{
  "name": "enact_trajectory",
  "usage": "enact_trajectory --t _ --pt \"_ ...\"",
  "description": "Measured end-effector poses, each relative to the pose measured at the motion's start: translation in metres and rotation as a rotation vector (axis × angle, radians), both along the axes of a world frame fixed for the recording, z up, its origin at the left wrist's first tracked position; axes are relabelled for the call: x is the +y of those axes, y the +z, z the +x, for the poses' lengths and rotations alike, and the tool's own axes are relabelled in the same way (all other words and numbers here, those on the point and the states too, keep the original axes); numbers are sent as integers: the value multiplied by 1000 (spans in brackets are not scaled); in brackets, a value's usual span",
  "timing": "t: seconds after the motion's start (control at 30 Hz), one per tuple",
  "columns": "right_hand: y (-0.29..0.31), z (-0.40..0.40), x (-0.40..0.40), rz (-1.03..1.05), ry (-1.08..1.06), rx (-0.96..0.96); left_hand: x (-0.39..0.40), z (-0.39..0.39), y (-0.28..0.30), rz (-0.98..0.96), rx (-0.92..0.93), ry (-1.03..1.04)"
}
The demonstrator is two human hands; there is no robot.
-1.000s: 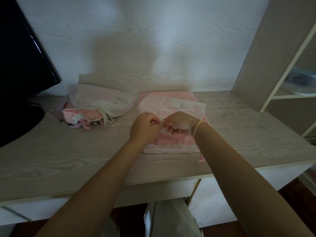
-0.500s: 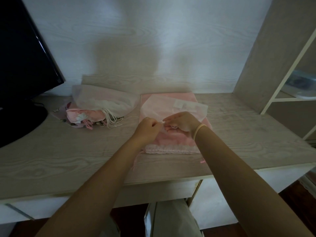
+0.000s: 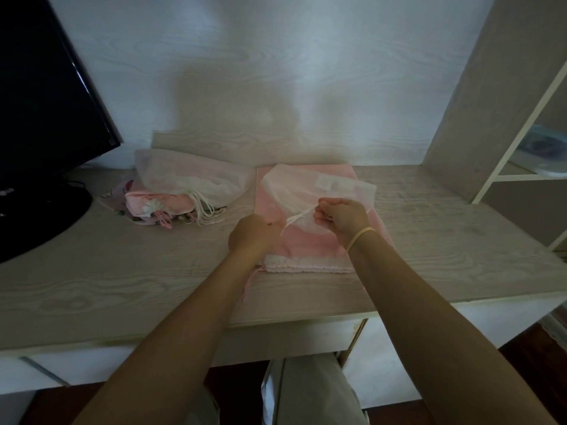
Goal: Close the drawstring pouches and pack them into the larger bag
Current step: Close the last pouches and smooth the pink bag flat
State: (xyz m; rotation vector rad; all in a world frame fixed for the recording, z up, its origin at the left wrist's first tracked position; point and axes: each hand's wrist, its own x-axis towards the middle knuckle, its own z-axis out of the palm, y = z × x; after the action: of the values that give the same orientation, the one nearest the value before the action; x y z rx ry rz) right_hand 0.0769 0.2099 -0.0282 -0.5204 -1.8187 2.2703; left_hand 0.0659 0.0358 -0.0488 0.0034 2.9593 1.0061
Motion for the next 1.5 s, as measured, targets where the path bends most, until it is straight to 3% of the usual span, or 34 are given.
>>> enact_trajectory --t 0.3,0.73,0.87,1.0,1.1,1.17,1.27,1.33,1.43,1.5 --pt "-10 -6 -7 -37 4 5 -16 0 11 -351 -31 45" --pt "-17 -7 -4 -47 8 20 -15 -1 8 -477 -75 7" --pt "-2 -3 5 124 85 20 -7 -2 18 -486 143 42" --pt "8 -5 31 624 -189 -15 20 1 38 -273 521 57" --pt "2 -6 59 757 -257 -101 43 -1 47 -212 784 27" --pt "-3 -8 69 806 -141 -141 55 -6 52 -279 702 -119" --pt "-6 -12 71 880 74 -180 69 -13 47 -531 285 -454" --pt "-5 -14 66 914 224 -247 69 -15 40 -639 185 -525" --pt "7 -20 58 867 332 -367 62 -24 33 -530 177 -483" --pt "18 -32 51 797 218 -285 54 -33 39 -339 153 -435"
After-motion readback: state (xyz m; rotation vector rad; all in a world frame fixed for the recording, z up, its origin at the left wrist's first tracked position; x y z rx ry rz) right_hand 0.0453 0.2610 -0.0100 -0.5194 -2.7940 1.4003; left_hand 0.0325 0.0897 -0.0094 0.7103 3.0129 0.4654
